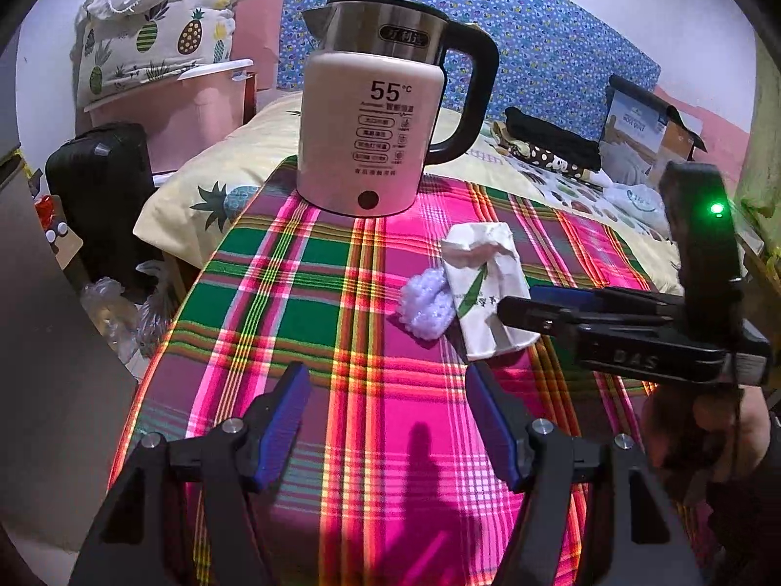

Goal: Collect trash
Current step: 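Grasp the lavender foam net with left tool while right grasps the white tissue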

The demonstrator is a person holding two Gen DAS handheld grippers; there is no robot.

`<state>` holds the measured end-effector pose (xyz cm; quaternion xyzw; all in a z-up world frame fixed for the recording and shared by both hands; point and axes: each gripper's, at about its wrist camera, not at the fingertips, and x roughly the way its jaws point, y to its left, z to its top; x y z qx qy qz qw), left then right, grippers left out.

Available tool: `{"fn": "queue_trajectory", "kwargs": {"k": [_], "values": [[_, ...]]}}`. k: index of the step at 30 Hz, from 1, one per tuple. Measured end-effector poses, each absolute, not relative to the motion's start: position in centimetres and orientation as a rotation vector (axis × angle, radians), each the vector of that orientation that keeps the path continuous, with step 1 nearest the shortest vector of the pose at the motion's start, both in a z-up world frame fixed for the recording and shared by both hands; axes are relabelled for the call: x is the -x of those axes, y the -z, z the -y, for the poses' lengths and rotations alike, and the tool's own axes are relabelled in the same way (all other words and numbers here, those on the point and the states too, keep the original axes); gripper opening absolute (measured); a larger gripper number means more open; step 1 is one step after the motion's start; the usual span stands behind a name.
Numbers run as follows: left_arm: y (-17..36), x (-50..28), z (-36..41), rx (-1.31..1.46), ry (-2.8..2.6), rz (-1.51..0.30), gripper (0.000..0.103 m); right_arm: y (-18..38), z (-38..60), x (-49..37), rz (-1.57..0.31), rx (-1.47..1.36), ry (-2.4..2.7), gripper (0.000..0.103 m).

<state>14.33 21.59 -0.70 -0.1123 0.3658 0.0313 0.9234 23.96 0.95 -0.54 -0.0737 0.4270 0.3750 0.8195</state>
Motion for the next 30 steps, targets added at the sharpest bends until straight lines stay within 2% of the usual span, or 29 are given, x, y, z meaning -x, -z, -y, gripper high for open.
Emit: {"fn": "queue_trajectory", "kwargs": {"k": [7, 10, 13, 29, 30], "values": [[0.5, -15.4, -21.8, 0.216, -0.048, -0.754, 0.068, 1.0, -1.3, -24.6, -0.948, 0.135, -0.81, 0.049], [0.4, -16.0, -21.6, 0.206, -0.039, -0.755, 0.068, 0.7, -0.8, -24.2, -0.943, 0.125, -0.813, 0.033], [0.2, -17.1, -21.0, 0.181, -0.018, -0.758, 0.068, 0.3, 0.2, -23.9, -0.939, 0.116, -0.8, 0.026], [2.6, -25.0, -18.7, -0.005, 0.061, -0.829, 0.068, -1.0, 8.1, -22.7, -0.92, 0.014, -0.705, 0.026], [2.7, -25.1, -18.4, -0.013, 0.061, -0.833, 0.065, -0.9, 8.4, -22.7, -0.919, 0.009, -0.699, 0.026]]}}
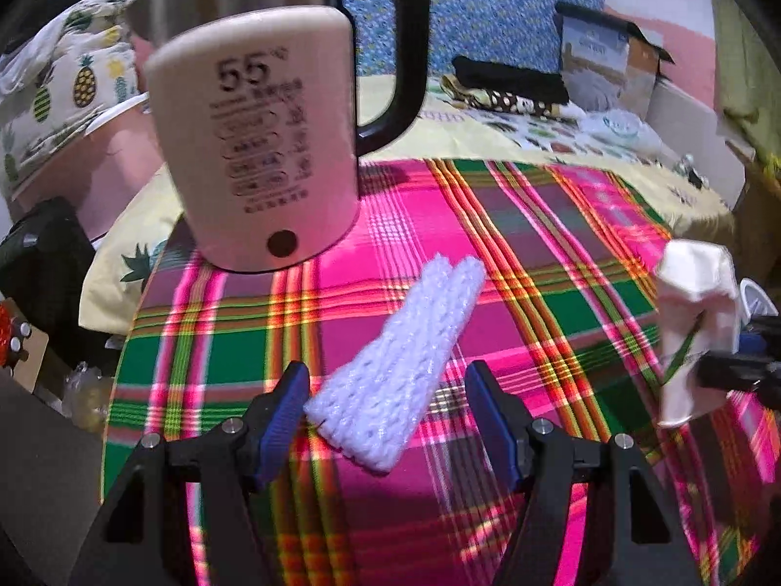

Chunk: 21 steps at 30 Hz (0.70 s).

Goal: Collect trash
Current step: 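Grasp the lavender foam net with left tool while right grasps the white tissue, then carry the foam net and tissue over the bin and open both tools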

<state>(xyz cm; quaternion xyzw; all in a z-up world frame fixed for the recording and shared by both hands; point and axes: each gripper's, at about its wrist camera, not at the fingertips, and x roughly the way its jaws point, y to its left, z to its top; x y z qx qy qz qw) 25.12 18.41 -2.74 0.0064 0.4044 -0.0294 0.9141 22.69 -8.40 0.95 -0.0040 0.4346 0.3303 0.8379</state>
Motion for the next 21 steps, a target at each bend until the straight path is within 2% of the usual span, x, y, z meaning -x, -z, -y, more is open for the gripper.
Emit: {"fn": "queue_trajectory", "kwargs": {"k": [1, 2, 6, 9, 21], "values": [[2.9, -25.2, -18.1, -0.018, 0.06, -0.838, 0.06, -0.9, 8.5, -22.7, -0.919, 0.007, -0.695, 0.026], [3.0, -25.3, -17.9, -0.019, 0.06, -0.848, 0.047, -0.9, 8.7, -22.7, -0.919, 0.004, -0.691, 0.025], [3.1, -25.1, -17.1, -0.018, 0.026, -0.86, 0.031, -1.0, 9.2, -22.6, -0.911, -0.006, -0.676, 0.026], [2.4, -24.2, -16.2, -0.008, 0.001, -0.853, 0.027, -1.3, 10.1, -22.2, -0.9, -0.01, -0.665, 0.026], [-0.6, -18.7, -9.4, 0.057, 0.036, -0.793, 0.026, -2.8, 14.7, -19.8, -0.846, -0.047, -0.584, 0.026]]}}
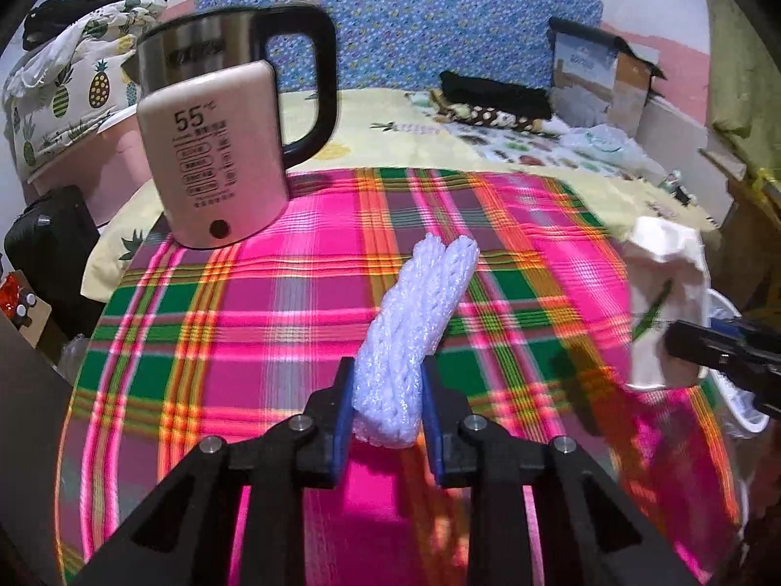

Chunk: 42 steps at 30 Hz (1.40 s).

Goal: Collect trash
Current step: 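Carry the foam net and tissue over the bin and open both tools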

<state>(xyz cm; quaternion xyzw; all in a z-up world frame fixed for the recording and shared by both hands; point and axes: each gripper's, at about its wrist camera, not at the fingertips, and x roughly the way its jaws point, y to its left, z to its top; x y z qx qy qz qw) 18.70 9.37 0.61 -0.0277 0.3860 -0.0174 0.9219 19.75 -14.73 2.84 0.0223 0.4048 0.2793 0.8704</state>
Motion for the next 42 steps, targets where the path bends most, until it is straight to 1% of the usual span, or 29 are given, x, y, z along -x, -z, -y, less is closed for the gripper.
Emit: {"fn": "queue_trajectory", "kwargs": {"k": [9, 20, 42], "values": [[-1.6, -15.6, -4.3, 0.086, 0.107, -0.772, 0.026, -3.1, 18.5, -17.5, -0.829, -0.083, -0.518, 0.025], [-1.8, -14.1, 0.6, 0.082, 0.185, -0.775, 0.026, -3.4, 22.5, -15.4, -0.805, -0.136, -0.446, 0.026], [-1.9, -15.1, 12.7, -0.021, 0.421, -0.788, 0.026, -2.6, 32.8, -12.9, -0.775, -0.241, -0.209, 0.026]]}}
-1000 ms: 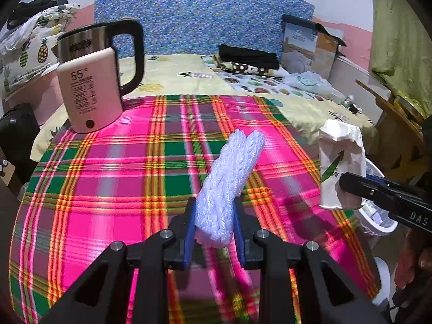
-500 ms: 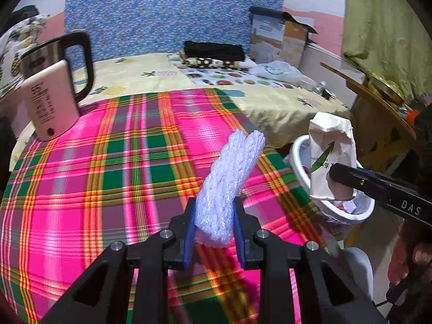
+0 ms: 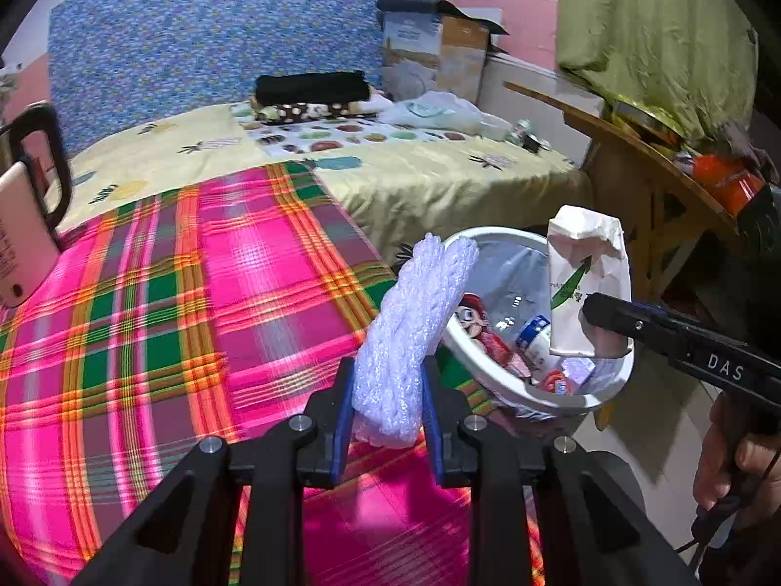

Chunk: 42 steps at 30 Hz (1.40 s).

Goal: Collect trash
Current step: 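Carry the foam net and tissue over the bin and open both tools, then withdraw both open tools from above the bin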

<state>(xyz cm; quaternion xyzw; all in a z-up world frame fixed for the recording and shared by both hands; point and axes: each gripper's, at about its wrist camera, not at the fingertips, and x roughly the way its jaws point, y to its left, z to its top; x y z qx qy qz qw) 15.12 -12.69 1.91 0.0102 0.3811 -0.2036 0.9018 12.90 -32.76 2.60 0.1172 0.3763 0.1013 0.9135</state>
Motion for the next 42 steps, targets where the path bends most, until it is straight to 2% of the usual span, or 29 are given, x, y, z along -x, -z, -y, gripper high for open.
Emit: {"fn": "queue_trajectory", "kwargs": {"k": [13, 18, 19, 20, 23, 42], "values": [[-0.6, -16.5, 18.4, -0.068, 0.537, -0.844, 0.026, -0.7, 36.9, -12.8, -0.839, -0.293, -0.114, 0.026], [0.2, -17.3, 20.2, -0.077, 0.571, -0.865, 0.029, 0.3, 37.5, -13.1, -0.885, -0.291, -0.075, 0.033], [0.3, -17.5, 20.5, -0.076, 0.58, -0.868, 0.03, 0.4, 37.6, -13.1, -0.885, -0.287, -0.065, 0.039], [0.4, -17.7, 20.8, -0.076, 0.588, -0.871, 0.036, 0.4, 37.6, -13.1, -0.881, -0.28, -0.057, 0.046], [0.4, -17.9, 21.2, -0.066, 0.603, -0.864, 0.055, 0.4, 37.9, -12.9, -0.872, -0.278, -0.055, 0.054], [-2.0, -13.2, 16.4, -0.032, 0.464, -0.784, 0.056, -2.5, 33.5, -8.7, -0.789, -0.16, -0.085, 0.054]]}}
